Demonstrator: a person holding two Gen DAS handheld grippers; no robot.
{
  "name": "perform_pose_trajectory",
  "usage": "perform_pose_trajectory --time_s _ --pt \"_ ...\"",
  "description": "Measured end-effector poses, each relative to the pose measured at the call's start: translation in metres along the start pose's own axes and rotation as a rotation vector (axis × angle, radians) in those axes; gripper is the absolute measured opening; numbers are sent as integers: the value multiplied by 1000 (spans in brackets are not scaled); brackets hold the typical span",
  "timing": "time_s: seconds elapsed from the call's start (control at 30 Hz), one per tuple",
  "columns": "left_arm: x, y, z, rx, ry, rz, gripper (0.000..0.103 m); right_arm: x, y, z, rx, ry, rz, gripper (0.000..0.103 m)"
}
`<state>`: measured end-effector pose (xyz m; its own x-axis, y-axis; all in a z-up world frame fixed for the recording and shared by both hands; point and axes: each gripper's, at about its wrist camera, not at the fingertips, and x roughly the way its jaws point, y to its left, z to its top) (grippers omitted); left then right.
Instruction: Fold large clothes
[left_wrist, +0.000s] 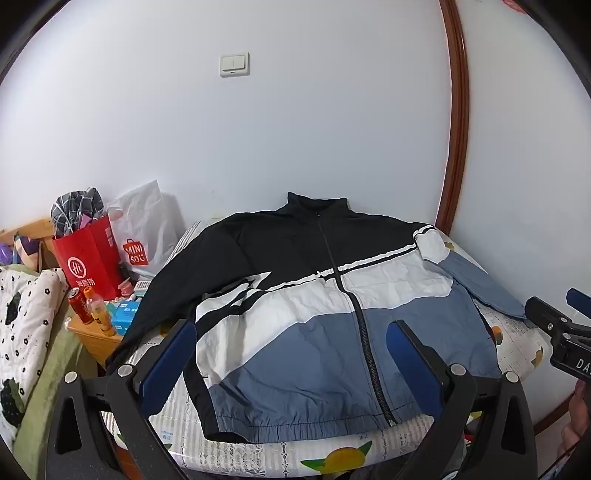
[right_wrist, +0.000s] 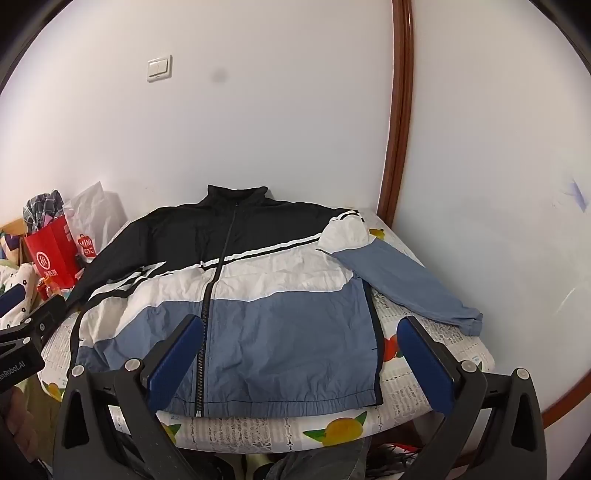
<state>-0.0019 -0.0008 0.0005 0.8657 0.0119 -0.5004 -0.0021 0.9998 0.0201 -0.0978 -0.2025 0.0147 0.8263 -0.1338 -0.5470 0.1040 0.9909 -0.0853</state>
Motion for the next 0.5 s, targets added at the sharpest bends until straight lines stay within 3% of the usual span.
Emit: perform_pose_trajectory --time_s 0.07,0.13,0.5 --pt "-3 -2 -1 0 -2 12 103 -1 0 0 -2 -2 0 103" --pt "5 3 -1 -16 44 -3 103 -1 0 0 -2 5 -2 103" --pt "3 14 2 -41 26 -9 103 1 -1 0 0 14 -1 103"
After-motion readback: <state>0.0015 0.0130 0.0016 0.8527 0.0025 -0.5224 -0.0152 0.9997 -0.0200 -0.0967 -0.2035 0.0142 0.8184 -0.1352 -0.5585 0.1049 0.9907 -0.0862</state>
